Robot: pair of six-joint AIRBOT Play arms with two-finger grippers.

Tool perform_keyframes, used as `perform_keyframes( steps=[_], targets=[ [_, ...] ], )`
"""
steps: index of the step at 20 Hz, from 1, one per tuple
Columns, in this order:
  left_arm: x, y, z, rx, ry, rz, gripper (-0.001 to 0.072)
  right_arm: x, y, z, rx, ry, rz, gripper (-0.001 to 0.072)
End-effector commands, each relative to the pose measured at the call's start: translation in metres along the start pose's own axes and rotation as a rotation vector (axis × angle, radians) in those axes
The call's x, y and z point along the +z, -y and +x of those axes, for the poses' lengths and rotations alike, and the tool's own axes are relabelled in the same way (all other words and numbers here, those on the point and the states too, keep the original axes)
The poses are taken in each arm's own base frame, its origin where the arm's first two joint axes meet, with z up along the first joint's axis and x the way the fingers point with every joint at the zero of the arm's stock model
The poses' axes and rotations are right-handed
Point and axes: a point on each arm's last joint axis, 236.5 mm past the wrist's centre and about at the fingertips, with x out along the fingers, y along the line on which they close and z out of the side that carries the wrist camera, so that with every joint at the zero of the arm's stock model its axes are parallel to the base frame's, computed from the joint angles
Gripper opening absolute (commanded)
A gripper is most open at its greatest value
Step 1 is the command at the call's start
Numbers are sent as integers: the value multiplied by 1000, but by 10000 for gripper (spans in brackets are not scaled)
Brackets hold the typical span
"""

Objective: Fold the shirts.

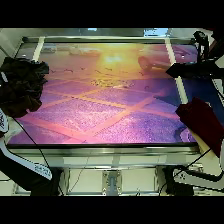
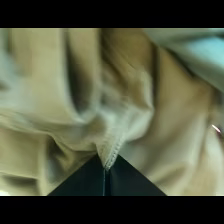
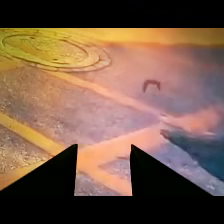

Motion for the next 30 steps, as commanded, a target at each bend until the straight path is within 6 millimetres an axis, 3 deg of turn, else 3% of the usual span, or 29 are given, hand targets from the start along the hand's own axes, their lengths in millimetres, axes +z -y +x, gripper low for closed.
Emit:
perform_keyframes(
  steps=[1, 3, 6, 9, 12, 14, 16, 18, 19, 21, 23, 26, 27, 30],
  targets=[
    [-27, 73, -16, -300, -108, 44, 10, 5, -2, 0, 7, 23, 7, 386],
    [-37, 140, -52, -549, -118, 109, 9, 5, -2, 0, 9, 20, 8, 386],
    [-67, 240, -129, -840, -123, 259, 9, 3, -1, 0, 2, 14, 38, 385],
    [-152, 333, -192, -1010, -235, 534, 8, -3, 5, -2, -24, -14, 20, 385],
    [-247, 408, -226, -1031, -259, 810, 9, -18, 17, -7, -82, -74, -16, 385],
    [-298, 448, -239, -1019, -201, 938, 8, -30, 27, -11, -125, -129, -41, 385],
    [-339, 475, -245, -1000, -139, 1039, 9, -42, 38, -16, -172, -187, -64, 385],
    [-354, 492, -249, -987, -57, 1089, 17, -50, 43, -19, -195, -224, -72, 385],
    [-349, 497, -253, -985, -18, 1093, 111, -52, 42, -19, -188, -232, -70, 386],
    [-314, 499, -269, -963, 88, 1076, 717, -51, 30, -17, -137, -226, -61, 386],
    [-245, 482, -273, -816, 241, 1015, 694, -45, 6, -12, -38, -195, -31, 386],
    [-121, 410, -243, -425, 401, 743, 693, -55, -42, 7, 173, -188, 0, 386],
    [-102, 385, -230, -345, 385, 677, 693, -69, -52, 17, 211, -219, 11, 386],
    [-89, 341, -188, -305, 215, 577, 692, -130, -85, 57, 279, -371, 23, 387]
  ],
)
